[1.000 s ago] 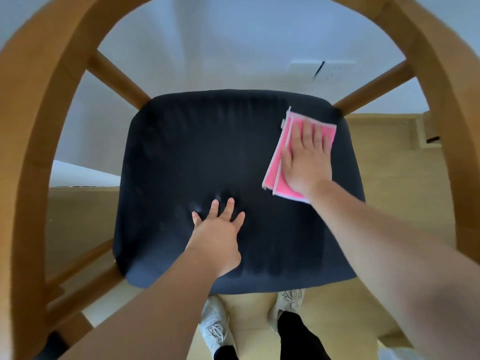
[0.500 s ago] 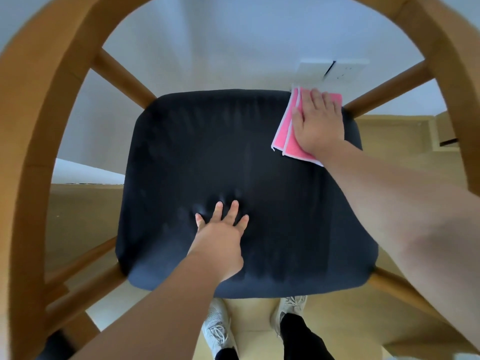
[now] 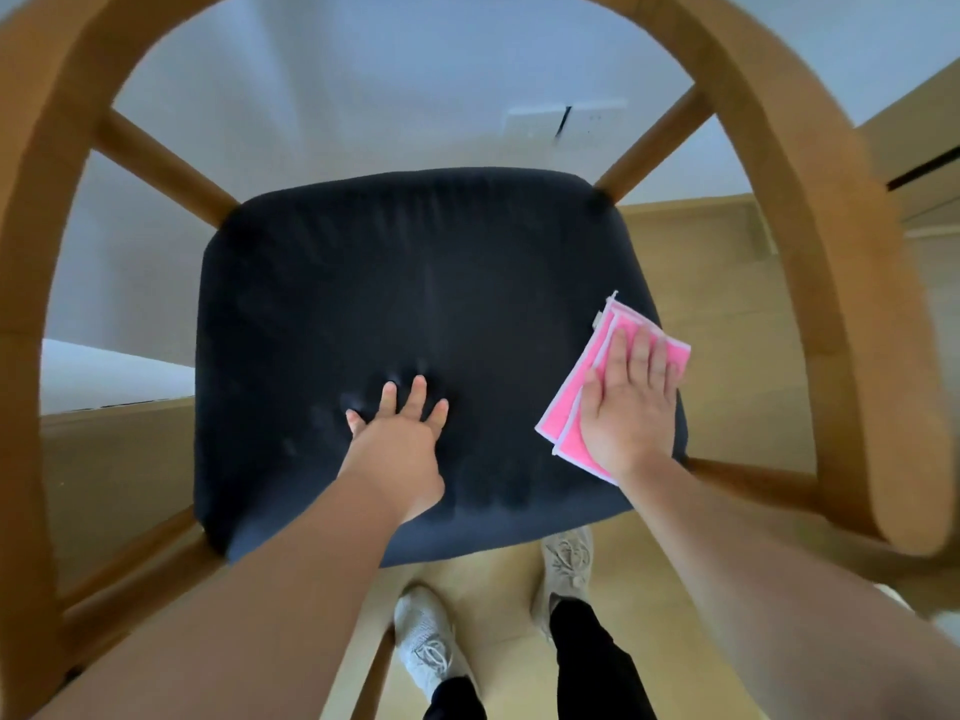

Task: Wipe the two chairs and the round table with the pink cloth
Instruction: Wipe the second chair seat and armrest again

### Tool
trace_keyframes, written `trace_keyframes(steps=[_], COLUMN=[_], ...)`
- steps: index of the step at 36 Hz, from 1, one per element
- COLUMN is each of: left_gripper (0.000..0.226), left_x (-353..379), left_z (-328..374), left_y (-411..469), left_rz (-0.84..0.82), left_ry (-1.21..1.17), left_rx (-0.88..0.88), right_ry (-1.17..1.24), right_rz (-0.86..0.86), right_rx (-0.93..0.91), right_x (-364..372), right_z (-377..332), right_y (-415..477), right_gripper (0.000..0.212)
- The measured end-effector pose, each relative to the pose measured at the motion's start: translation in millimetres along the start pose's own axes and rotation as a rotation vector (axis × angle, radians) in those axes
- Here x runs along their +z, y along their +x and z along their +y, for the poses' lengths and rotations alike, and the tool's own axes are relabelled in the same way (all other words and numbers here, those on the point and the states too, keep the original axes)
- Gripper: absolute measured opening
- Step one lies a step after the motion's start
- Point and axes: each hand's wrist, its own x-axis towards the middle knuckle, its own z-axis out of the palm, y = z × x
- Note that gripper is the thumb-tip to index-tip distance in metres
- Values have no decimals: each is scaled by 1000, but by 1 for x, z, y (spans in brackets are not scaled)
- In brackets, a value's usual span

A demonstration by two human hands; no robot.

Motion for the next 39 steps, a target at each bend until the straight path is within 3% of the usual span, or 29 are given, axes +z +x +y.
trace_keyframes(steps=[5,10,17,27,39], left_gripper=[85,85,84,84,85], left_x=[2,3,6,5,3], left_z=[1,2,3,4,1], left_y=[0,0,1,3,3], left_rz=[17,28,22,-9,-18], left_ry=[14,24,50,66,34], left_rx=[1,2,6,-3,-6], right_ry=[3,-29,-29,-86,-11], right_rz=[-31,-31,30,96,109], right_rx=[49,51,78,-71,-100], right_x=[16,12,-7,-42,-41], right_z=[16,14,-6,-48,-45], right_y=[-52,-45,29,149,151], right_gripper=[74,77,65,67,64])
